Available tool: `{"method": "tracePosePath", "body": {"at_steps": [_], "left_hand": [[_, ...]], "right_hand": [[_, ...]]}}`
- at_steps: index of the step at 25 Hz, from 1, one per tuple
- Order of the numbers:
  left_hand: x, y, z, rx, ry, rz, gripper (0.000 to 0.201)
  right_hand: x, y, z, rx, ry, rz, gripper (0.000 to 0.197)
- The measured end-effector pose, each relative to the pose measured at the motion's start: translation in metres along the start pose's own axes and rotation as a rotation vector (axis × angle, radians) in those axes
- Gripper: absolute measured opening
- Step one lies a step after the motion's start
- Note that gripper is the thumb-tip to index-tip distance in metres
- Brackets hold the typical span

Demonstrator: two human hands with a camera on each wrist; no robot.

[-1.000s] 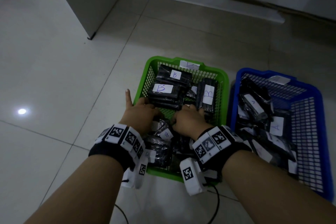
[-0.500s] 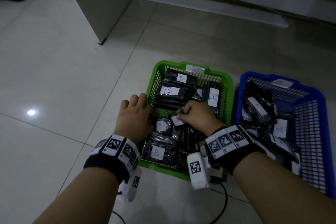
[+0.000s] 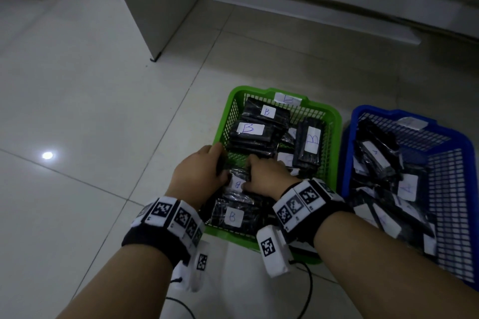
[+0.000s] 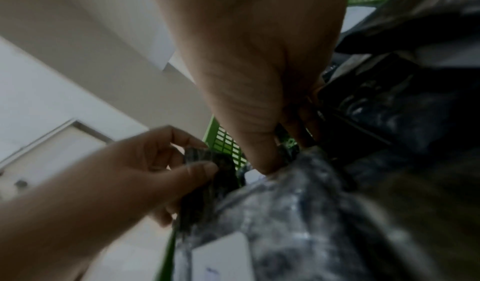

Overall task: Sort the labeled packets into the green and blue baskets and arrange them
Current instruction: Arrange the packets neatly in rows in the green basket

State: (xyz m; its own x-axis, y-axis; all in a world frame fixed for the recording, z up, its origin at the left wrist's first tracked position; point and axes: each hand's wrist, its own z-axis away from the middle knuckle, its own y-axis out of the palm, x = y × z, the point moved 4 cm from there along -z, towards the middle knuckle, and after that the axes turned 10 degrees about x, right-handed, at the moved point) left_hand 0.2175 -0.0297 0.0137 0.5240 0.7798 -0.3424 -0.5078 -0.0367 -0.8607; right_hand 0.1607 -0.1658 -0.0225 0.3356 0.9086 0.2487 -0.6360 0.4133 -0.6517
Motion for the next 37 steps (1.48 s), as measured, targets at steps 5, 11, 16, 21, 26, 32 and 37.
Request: {"method": "tracePosePath", "body": {"at_steps": [5,11,16,21,26,32,37], "left_hand": [[0.002,0.002,-0.007,0.058,0.037,0.027,0.039],[0.005,0.002,-0.007,0.083,0.049,0.104,0.043],[0.004,0.004,-0.007,0.07,0.037,0.092,0.043],[0.003,0.003,-0.006,0.057,0.022,0.076,0.041],[0.002,0.003,-0.008,0.05,-0.01,0.077,0.041],[0.006,0.007,-0.01,0.033,-0.01,0.095,0.042],[0.005,0.007,-0.009,0.012,-0.008,0.097,0.039]], "right_hand": [[0.003,0.004,-0.007,0.129,0.036,0.124,0.059],[0.002,-0.005,-0.01,-0.025,0.059,-0.069,0.055],[-0.006,-0.006,-0.007,-0.191,0.029,-0.311,0.047],[-0.004,-0.001,-0.003,-0.285,0.085,-0.233,0.035],[-0.002,0.003,0.001,-0.29,0.179,-0.218,0.037],[0.01,0.006,0.009,-0.195,-0.127,-0.038,0.064],[0.006,-0.005,0.001,-0.256,0.036,-0.132,0.063]]}}
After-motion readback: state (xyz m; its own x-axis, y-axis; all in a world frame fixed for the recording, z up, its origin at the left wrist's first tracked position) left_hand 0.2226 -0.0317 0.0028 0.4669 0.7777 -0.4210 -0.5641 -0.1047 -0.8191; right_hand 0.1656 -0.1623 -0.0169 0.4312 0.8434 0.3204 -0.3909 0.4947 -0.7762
